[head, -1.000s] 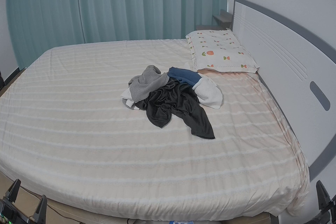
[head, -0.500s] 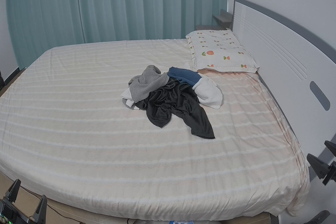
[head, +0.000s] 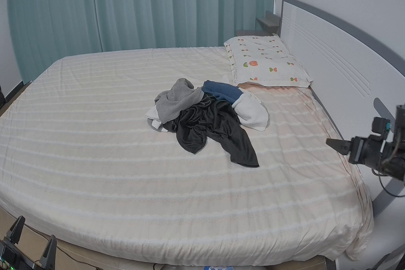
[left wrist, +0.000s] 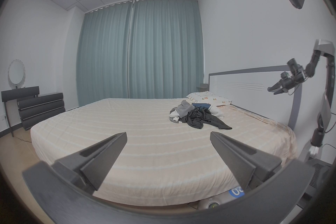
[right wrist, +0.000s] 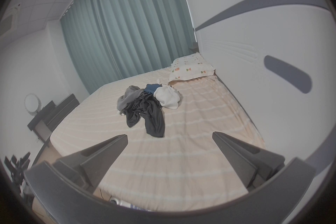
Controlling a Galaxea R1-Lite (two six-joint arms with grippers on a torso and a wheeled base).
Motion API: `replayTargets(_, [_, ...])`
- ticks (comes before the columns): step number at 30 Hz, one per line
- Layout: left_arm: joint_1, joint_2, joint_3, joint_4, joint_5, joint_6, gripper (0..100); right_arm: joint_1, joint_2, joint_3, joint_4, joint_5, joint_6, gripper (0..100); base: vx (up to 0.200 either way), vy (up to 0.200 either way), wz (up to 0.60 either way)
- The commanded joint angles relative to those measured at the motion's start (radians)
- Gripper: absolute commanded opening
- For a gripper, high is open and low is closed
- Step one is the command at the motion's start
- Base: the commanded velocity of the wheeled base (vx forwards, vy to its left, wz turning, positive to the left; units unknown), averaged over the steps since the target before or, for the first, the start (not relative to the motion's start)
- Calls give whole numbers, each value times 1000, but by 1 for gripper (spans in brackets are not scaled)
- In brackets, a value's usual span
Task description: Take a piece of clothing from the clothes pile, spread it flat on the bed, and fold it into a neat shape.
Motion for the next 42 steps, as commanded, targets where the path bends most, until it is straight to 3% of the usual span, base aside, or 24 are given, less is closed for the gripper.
replayTargets(1, [0, -7, 18, 0, 0, 1, 100, 153, 867, -523, -198, -189, 211, 100, 0, 0, 0])
replayTargets(16, [0, -7, 18, 0, 0, 1, 100, 135, 1068, -727, -174, -187, 242, 100, 0, 0, 0])
replayTargets(29, [0, -7, 18, 0, 0, 1, 100, 201, 1218, -905, -143, -187, 298, 100, 0, 0, 0])
replayTargets(42, [0, -7, 18, 0, 0, 1, 100, 228, 1305, -1067, -62, -190, 301, 100, 0, 0, 0])
